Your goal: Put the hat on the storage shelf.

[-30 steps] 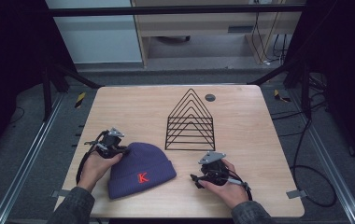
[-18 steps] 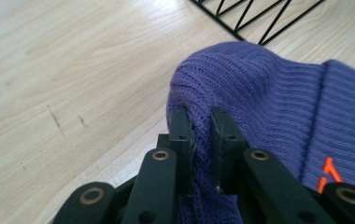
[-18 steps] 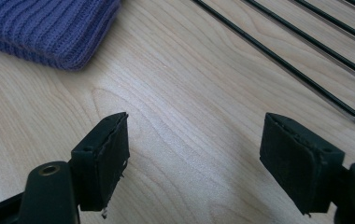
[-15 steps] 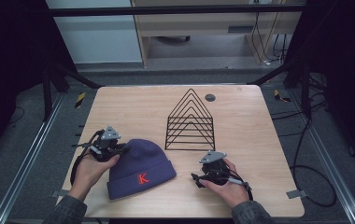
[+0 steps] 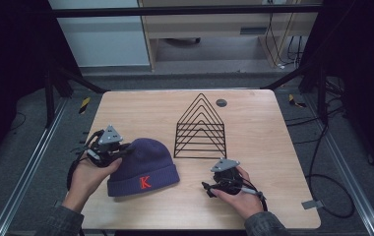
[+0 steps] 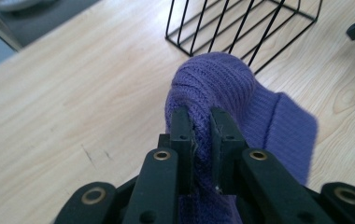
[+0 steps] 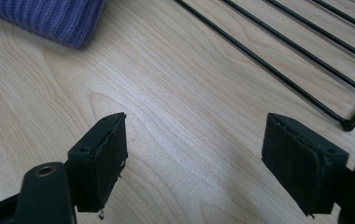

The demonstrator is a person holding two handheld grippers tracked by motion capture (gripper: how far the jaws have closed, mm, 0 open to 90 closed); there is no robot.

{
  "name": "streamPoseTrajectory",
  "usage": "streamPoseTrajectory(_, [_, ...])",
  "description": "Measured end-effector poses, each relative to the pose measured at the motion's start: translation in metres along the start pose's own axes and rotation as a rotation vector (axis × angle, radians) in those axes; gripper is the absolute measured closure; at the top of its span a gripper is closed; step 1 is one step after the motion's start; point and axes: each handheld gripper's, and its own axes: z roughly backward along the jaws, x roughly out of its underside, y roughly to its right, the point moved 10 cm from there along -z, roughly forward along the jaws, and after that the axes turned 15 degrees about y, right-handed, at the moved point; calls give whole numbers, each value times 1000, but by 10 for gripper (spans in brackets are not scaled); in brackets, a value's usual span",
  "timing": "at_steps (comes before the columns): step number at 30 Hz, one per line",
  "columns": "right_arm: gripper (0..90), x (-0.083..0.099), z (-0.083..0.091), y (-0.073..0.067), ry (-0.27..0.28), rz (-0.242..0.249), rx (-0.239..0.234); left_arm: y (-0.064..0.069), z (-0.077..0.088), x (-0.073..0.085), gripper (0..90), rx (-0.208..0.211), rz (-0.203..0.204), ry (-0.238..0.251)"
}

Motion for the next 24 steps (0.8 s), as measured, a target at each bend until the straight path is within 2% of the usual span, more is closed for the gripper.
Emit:
streamPoseTrajectory(9, [217,-3,1,-3,8,6,0,1,18,-31,811,16,-55,40])
streamPoseTrajectory(11, [224,-12,2,-7,27,14,-13,1,22,-41,811,17,-74,56])
streamPoseTrajectory(14, [227,-21,4,-10,46,18,-20,0,26,-47,811,16,-93,59])
streamPoseTrajectory(15, [239,-30,5,-14,62,17,-31,-1,28,-53,811,19,-107,69])
streamPoseTrajectory(16, [239,-30,5,-14,62,17,-31,-1,28,-53,811,19,-107,69])
streamPoseTrajectory(19, [255,-46,5,-19,83,35,-51,0,32,-66,811,24,-116,92])
streamPoseTrajectory(24, [294,-62,2,-22,104,29,-64,2,40,-80,810,32,-142,110])
